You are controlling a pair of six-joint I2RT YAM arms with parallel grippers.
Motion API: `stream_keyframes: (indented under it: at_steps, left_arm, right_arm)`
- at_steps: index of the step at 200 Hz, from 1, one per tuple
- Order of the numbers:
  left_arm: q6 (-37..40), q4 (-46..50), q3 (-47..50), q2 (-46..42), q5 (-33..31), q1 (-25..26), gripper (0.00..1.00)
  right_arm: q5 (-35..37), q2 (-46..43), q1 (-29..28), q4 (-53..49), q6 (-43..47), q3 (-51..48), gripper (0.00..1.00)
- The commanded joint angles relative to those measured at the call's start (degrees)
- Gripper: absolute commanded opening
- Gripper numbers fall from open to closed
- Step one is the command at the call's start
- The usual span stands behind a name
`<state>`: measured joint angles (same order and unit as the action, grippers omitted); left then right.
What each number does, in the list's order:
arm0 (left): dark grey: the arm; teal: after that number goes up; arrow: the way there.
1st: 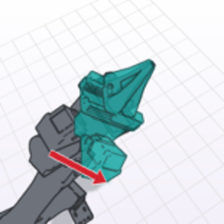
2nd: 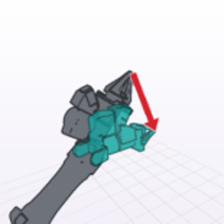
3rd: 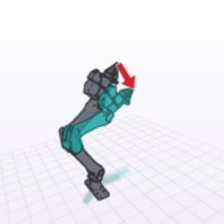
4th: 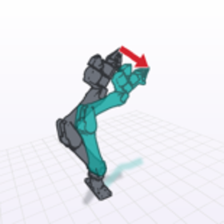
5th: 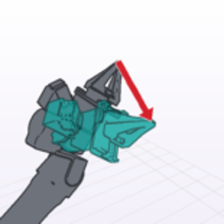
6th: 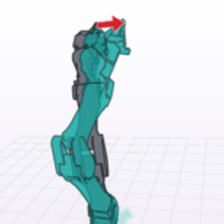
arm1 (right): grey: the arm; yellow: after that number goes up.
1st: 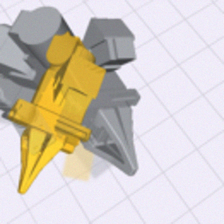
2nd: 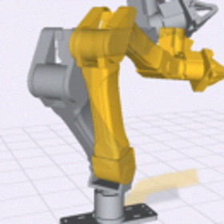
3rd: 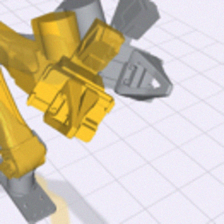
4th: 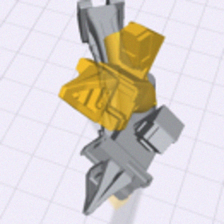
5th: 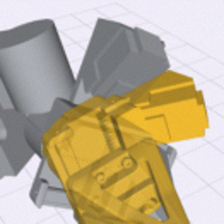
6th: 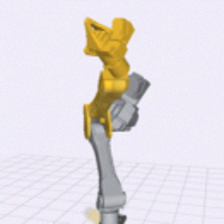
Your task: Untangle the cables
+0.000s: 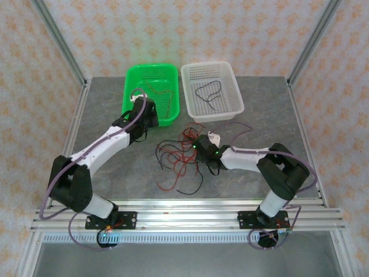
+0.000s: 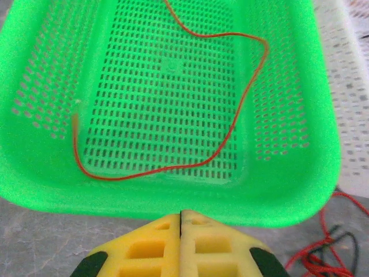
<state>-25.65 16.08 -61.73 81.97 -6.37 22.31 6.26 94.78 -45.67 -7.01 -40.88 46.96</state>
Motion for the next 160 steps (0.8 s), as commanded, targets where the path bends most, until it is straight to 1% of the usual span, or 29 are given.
stream_keyframes:
  at_steps: [1,8,35,79,100,136,148,160]
  left_arm:
    - [-1.23,1.51,0.91,-4.09,-0.49,1.26,0.00]
    - [-1.44,1.87,1.16,-5.18,-0.87,1.70,0.00]
    - [-2.10,1.95,2.53,-8.99,-1.10,2.81,0.07]
    - [-2.40,1.94,4.12,-11.81,-0.66,3.72,0.07]
    - [-2.00,1.15,4.66,-12.50,0.68,4.47,0.08]
    - [-0.66,-3.25,6.67,-13.87,4.00,7.16,0.11]
    - [-0.08,-4.81,7.38,-14.46,4.81,8.15,0.14]
    - [0.38,-6.63,8.30,-15.08,5.29,9.17,0.19]
  right_arm:
    - [2.86,-0.55,0.41,0.06,1.78,2.31,0.00]
    - [3.01,-1.09,0.36,-0.43,2.16,2.72,0.00]
    - [3.10,-4.84,0.36,-1.82,4.21,3.64,0.00]
    - [1.58,-12.93,0.32,-4.55,9.56,6.38,0.00]
    - [0.24,-15.83,0.32,-6.10,12.63,8.87,0.00]
    - [-2.50,-17.25,0.32,-8.76,16.97,14.62,0.00]
    - [-3.04,-17.23,0.32,-9.49,18.02,16.67,0.00]
    - [-4.14,-17.18,0.32,-10.02,19.27,18.39,0.00]
